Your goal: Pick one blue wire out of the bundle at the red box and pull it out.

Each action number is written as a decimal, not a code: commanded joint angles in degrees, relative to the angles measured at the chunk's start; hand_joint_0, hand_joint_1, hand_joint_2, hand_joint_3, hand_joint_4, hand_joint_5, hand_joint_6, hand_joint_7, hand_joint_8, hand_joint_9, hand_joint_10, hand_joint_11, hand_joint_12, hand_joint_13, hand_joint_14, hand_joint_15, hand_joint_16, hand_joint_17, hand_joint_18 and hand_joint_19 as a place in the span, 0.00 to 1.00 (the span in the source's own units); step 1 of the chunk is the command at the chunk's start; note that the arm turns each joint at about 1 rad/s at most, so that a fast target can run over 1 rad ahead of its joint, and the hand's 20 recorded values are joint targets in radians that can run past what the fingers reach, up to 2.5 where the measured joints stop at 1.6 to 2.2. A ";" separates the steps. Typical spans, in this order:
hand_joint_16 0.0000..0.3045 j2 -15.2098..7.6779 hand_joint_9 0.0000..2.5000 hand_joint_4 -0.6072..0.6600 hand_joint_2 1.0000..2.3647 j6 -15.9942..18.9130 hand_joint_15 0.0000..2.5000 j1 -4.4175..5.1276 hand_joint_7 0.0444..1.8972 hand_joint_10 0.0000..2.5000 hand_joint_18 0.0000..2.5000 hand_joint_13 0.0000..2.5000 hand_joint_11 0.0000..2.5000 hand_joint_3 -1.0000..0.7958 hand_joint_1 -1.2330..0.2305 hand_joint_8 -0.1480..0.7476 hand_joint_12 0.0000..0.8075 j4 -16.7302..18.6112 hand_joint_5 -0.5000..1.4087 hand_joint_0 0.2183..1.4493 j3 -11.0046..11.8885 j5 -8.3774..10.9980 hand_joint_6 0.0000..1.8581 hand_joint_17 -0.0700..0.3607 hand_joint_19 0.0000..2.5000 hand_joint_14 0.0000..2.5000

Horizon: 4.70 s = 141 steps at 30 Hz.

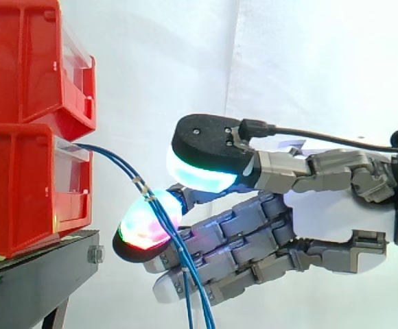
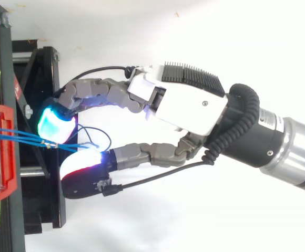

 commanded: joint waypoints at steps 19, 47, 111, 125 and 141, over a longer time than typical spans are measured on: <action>0.16 -2.50 0.29 0.75 0.01 2.82 0.09 -0.15 0.49 0.00 0.24 0.27 0.08 0.35 0.40 0.53 0.49 -1.35 0.19 0.31 2.70 -0.50 0.32 0.41 0.09 0.00; 0.16 -1.44 0.29 0.70 0.01 6.95 0.10 -0.77 0.34 0.00 0.25 0.28 0.10 0.36 0.39 0.54 0.49 -8.38 0.17 0.30 2.96 -1.29 0.43 0.41 0.11 0.00; 0.15 4.18 0.45 0.46 0.01 15.12 0.20 -0.59 0.64 0.00 0.37 0.43 0.20 0.41 0.25 0.56 0.51 -26.22 0.21 0.47 5.95 -9.82 0.51 0.40 0.17 0.01; 0.17 5.23 0.37 0.49 0.01 16.09 0.17 -0.77 0.51 0.00 0.32 0.37 0.10 0.39 0.33 0.48 0.50 -29.91 0.18 0.34 6.04 -11.31 0.52 0.43 0.18 0.00; 0.16 5.23 0.48 0.48 0.01 18.99 0.19 -0.68 0.68 0.00 0.39 0.43 0.19 0.56 0.23 0.60 0.53 -30.00 0.21 0.41 6.04 -11.31 0.51 0.42 0.16 0.01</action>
